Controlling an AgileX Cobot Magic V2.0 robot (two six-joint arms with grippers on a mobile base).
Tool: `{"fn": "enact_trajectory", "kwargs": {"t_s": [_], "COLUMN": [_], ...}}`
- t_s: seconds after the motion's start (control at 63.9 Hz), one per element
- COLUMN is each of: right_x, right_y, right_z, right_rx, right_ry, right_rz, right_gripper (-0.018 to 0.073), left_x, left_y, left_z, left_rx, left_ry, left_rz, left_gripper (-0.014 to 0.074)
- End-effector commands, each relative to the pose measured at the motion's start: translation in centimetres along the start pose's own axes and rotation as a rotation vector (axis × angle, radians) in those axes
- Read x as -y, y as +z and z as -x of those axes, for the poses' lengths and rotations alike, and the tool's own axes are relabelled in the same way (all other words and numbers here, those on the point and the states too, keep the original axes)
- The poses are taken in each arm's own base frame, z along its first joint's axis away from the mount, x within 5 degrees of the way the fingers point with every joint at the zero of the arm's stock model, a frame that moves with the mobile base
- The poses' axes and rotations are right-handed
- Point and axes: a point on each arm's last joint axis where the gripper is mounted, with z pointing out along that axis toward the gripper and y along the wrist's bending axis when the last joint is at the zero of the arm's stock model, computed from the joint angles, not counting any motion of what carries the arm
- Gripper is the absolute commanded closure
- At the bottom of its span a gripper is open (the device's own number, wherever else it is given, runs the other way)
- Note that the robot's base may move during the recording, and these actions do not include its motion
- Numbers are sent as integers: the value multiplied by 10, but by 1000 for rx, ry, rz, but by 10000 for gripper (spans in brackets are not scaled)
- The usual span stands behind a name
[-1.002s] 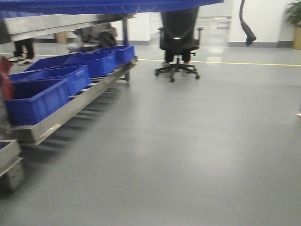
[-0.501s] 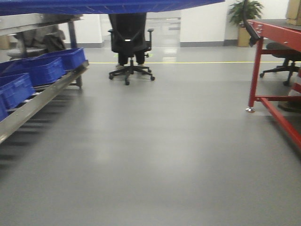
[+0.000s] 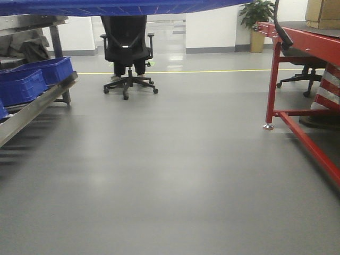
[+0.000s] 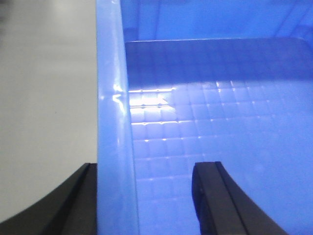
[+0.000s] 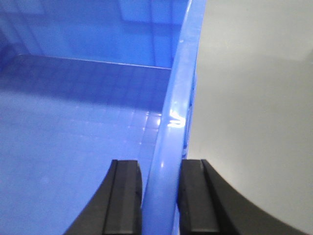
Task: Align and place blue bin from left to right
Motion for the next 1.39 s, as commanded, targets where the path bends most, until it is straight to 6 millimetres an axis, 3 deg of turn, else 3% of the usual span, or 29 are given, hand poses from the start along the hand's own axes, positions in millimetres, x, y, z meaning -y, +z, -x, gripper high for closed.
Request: {"fn": "enact_trajectory", "kwargs": {"t_s": [0.0, 1.378], "right_x": [-6, -6], "right_y": [-14, -14], "right_z": [15, 15], "right_rx": [148, 148], "right_ry": [-23, -23], "right_rz": [47, 47], "right_gripper": [637, 637], "left_x": [11, 10], "left_y": [-15, -15], "left_z": [11, 13], "left_rx": [116, 137], "left_ry": [24, 25], "left_rz": [-90, -88], "left_gripper": [613, 613]}}
